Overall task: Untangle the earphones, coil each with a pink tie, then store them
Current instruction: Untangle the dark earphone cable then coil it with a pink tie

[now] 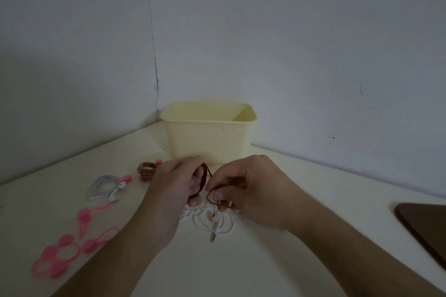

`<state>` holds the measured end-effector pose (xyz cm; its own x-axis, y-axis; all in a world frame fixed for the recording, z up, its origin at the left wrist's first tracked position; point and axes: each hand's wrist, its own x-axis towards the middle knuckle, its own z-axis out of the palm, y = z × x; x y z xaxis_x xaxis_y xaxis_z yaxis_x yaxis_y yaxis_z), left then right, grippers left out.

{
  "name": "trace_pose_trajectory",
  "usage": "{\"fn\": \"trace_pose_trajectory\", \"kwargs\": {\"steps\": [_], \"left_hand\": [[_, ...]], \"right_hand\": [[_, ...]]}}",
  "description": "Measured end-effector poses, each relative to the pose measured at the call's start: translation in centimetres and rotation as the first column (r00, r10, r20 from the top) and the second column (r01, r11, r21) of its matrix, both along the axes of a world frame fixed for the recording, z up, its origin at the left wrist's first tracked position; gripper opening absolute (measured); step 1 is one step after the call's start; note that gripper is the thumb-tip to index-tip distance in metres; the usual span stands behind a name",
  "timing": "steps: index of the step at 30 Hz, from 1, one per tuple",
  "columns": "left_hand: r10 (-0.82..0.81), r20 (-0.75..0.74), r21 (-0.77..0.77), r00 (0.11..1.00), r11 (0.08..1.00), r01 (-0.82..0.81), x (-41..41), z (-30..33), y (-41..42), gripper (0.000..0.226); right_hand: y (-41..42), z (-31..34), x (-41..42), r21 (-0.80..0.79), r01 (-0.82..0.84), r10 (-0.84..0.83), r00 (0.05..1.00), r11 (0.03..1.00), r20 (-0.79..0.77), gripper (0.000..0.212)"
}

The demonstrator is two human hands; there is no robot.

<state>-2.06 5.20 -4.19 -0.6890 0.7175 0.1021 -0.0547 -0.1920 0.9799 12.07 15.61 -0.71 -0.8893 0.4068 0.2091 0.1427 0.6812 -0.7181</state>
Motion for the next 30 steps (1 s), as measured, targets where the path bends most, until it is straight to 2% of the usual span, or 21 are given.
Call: {"fn": "trace_pose_trajectory", "kwargs": {"steps": [4, 7, 10, 16, 22, 23, 25, 26, 30], "left_hand": [[-0.004, -0.025, -0.021, 1.000, 1.000, 0.004, 0.2, 0.0, -0.1, 0.043], [-0.009, -0.027, -0.025, 1.000, 1.000, 0.008, 0.3, 0.1, -0.2, 0.043], [0.010, -0.043, -0.031, 0.999, 0.999, -0.011, 0.1, 0.1, -0.1, 0.045], [0.048, -0.061, -0.069, 0.997, 0.996, -0.052, -0.4, -0.1, -0.1, 0.051], [0.063, -0.091, -0.112, 0.994, 0.991, -0.074, -0.5, -0.1, -0.2, 0.052], [0.067, -0.091, -0.111, 0.994, 0.991, -0.077, -0.4, -0.1, -0.2, 0.052], [0.078, -0.096, -0.106, 0.992, 0.990, -0.088, -0.3, 0.0, -0.3, 0.053], [0.087, -0.106, -0.105, 0.991, 0.990, -0.098, -0.3, 0.0, -0.3, 0.053], [0.114, -0.129, -0.102, 0.985, 0.986, -0.128, -0.6, 0.1, -0.4, 0.055]], "right_hand": [[-0.1, 0.4, -0.3, 0.288, -0.070, 0.027, 0.988, 0.955, 0.151, 0.031], [-0.3, 0.6, -0.1, 0.374, -0.095, 0.008, 0.974, 0.922, 0.227, 0.036], [-0.3, 0.8, 0.0, 0.343, -0.043, -0.024, 0.982, 0.938, 0.187, 0.024], [0.1, 1.8, 0.3, 0.304, 0.017, -0.073, 0.982, 0.953, 0.173, 0.020], [1.0, 3.3, 1.7, 0.058, -0.045, 0.040, 0.996, 0.997, 0.085, 0.019], [1.1, 3.5, 1.9, 0.015, -0.069, 0.067, 0.995, 0.998, 0.068, 0.021], [1.4, 4.0, 2.2, -0.061, -0.088, 0.090, 0.996, 0.994, 0.015, 0.051], [1.4, 4.3, 2.4, -0.083, -0.080, 0.079, 0.997, 0.993, -0.021, 0.058], [1.5, 5.7, 3.3, -0.122, 0.017, -0.035, 0.988, 0.992, -0.152, 0.058]]}}
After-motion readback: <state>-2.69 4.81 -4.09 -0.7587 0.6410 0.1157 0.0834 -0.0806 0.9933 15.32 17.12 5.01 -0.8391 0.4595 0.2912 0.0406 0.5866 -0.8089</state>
